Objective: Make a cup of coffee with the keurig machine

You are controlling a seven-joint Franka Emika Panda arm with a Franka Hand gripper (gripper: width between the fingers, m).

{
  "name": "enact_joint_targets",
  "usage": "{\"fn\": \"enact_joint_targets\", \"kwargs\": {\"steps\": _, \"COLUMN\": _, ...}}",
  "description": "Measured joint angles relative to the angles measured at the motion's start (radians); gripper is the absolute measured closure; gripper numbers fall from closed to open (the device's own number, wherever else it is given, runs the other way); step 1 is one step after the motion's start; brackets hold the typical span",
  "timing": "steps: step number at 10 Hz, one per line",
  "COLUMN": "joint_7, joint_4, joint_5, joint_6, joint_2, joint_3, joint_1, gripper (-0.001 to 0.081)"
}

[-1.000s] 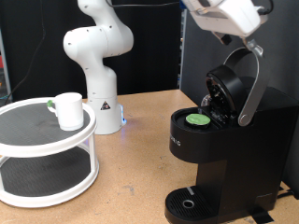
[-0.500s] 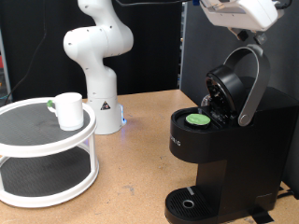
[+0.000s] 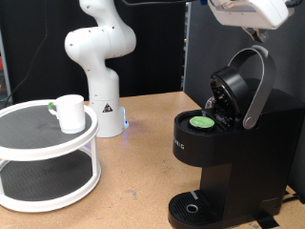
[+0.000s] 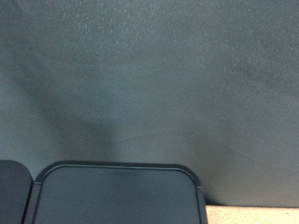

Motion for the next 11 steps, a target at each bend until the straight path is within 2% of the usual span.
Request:
{"fn": "enact_joint_targets", "kwargs": {"steps": 1, "joint_7": 0.001, "joint_4": 0.0, "joint_5": 0.0, "joint_6": 0.001, "joint_2": 0.002, "joint_3": 0.002, "joint_1": 0.0, "gripper": 0.0724}}
{"fn": "enact_joint_targets", "kwargs": {"steps": 2, "joint_7": 0.004, "joint_4": -0.001, "joint_5": 0.0, "joint_6": 0.006, "joint_2": 0.005, "joint_3": 0.004, "joint_1": 0.0, "gripper": 0.0789}}
{"fn": "enact_joint_targets", "kwargs": {"steps": 3, "joint_7": 0.005, "joint_4": -0.001, "joint_5": 0.0, "joint_6": 0.019, "joint_2": 0.012, "joint_3": 0.007, "joint_1": 0.0, "gripper": 0.08}}
{"fn": "enact_joint_targets", "kwargs": {"steps": 8, "joint_7": 0.006, "joint_4": 0.001, "joint_5": 0.0, "joint_6": 0.042, "joint_2": 0.029, "joint_3": 0.014, "joint_1": 0.0, "gripper": 0.0805}}
{"fn": "enact_joint_targets", "kwargs": {"steps": 11, "joint_7": 0.003, "joint_4": 0.009, "joint_5": -0.017, "joint_6": -0.016, "joint_2": 0.02, "joint_3": -0.001, "joint_1": -0.01, "gripper": 0.0805}}
